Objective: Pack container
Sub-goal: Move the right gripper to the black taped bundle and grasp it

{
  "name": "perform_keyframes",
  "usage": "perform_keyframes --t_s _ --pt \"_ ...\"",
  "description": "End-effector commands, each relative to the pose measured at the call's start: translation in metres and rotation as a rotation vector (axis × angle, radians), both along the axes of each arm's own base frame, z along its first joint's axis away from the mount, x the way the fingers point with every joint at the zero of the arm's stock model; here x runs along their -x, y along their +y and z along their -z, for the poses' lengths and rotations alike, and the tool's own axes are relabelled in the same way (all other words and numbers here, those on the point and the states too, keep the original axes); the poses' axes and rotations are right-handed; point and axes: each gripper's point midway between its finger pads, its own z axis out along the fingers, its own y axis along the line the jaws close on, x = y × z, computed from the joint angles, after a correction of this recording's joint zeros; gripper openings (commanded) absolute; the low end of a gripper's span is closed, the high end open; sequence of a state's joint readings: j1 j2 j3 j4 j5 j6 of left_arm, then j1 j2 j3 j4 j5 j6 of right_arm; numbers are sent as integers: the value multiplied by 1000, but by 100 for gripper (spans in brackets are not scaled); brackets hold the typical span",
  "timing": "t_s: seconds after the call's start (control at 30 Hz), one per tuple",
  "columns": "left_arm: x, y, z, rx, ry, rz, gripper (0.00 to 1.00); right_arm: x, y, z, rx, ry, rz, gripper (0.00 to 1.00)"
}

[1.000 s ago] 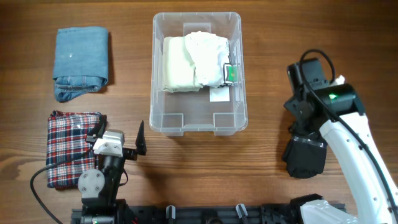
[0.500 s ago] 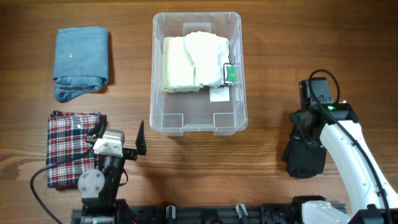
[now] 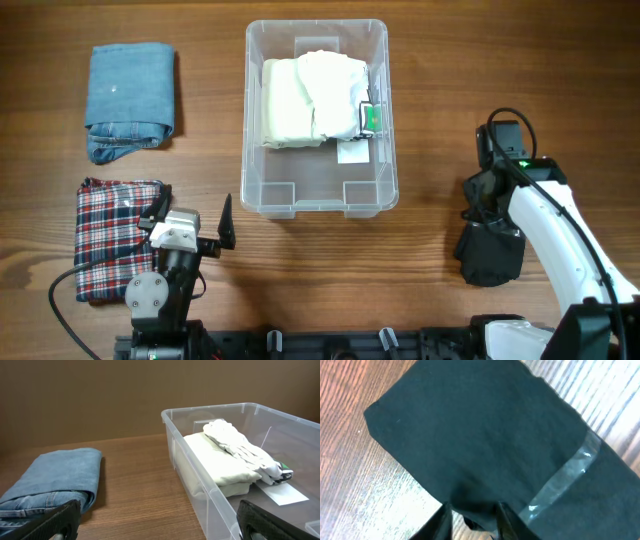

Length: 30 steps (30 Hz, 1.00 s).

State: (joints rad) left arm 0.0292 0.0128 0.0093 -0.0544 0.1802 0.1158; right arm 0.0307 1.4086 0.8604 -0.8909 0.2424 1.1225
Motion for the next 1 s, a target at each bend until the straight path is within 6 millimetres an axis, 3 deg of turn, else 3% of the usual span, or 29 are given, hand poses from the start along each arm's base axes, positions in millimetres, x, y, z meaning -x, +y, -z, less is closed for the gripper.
perform_keyframes --t_s 0.0,0.1,0.27,0.47,0.6,0.7,0.97 --pt "0 3 1 -12 -2 -14 100 -5 -1 8 1 8 -18 10" --pt "0 3 1 -12 -2 -14 100 -21 2 14 -4 -20 -81 4" --pt "0 3 1 -12 -2 -14 100 -35 4 26 -11 -35 -102 4" --pt "0 3 1 -12 -2 -14 100 -75 13 35 -41 -137 -252 4" --pt "0 3 1 -12 -2 -14 100 -107 10 27 -43 -254 -352 4" --pt "0 3 1 -12 -2 -14 100 -114 -6 6 -14 -251 -369 4" --pt "0 3 1 -12 -2 -14 100 -90 -33 -106 51 -229 -318 4"
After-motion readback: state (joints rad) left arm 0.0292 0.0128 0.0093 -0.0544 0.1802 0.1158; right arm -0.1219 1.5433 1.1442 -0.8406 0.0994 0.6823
